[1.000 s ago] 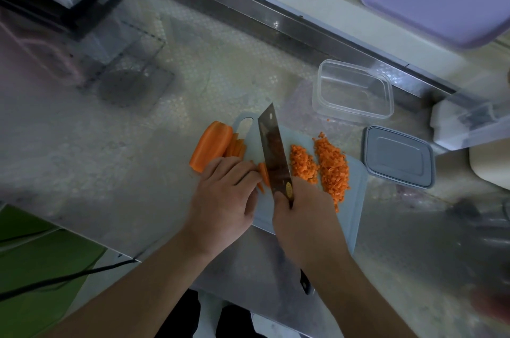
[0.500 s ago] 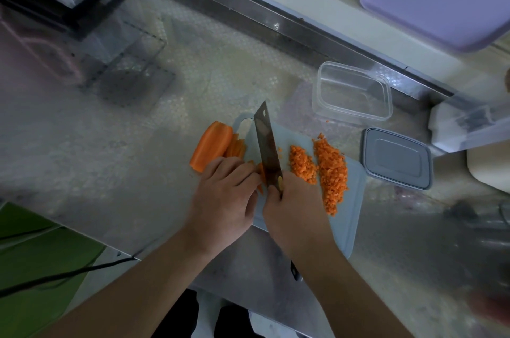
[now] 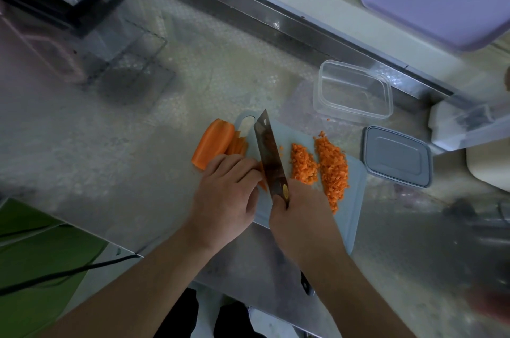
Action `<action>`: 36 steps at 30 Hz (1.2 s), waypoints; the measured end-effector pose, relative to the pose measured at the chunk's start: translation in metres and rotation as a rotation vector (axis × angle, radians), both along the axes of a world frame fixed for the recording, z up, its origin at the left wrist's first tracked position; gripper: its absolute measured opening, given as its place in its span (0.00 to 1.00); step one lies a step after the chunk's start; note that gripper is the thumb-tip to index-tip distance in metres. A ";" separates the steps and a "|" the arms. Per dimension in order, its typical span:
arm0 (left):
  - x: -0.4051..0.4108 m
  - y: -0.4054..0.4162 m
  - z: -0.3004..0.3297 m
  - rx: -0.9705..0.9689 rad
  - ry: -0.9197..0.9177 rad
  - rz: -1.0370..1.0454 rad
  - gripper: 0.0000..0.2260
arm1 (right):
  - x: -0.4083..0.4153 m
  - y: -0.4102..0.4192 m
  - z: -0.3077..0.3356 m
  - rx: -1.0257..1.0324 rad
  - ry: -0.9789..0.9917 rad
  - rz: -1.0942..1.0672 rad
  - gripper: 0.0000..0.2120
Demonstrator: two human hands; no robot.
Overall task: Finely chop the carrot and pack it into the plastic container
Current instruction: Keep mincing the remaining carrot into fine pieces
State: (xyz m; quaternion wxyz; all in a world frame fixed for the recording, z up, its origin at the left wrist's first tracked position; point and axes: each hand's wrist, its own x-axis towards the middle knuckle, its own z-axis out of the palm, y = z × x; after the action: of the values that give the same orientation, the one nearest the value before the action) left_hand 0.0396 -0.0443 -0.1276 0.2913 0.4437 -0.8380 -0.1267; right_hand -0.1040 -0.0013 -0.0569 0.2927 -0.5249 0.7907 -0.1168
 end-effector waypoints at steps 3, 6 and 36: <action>0.000 0.000 0.000 -0.006 -0.006 -0.002 0.09 | 0.005 -0.001 0.003 0.031 -0.007 -0.015 0.13; 0.000 0.000 -0.001 -0.006 -0.022 -0.013 0.09 | 0.011 -0.007 0.007 0.017 -0.016 -0.021 0.14; 0.002 0.001 -0.001 0.038 0.070 0.020 0.06 | 0.008 -0.003 0.004 0.013 -0.015 -0.031 0.14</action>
State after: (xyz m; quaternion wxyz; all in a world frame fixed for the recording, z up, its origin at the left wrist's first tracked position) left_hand 0.0415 -0.0437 -0.1289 0.3133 0.4527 -0.8202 -0.1552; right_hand -0.0964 -0.0045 -0.0528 0.3002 -0.5098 0.7973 -0.1199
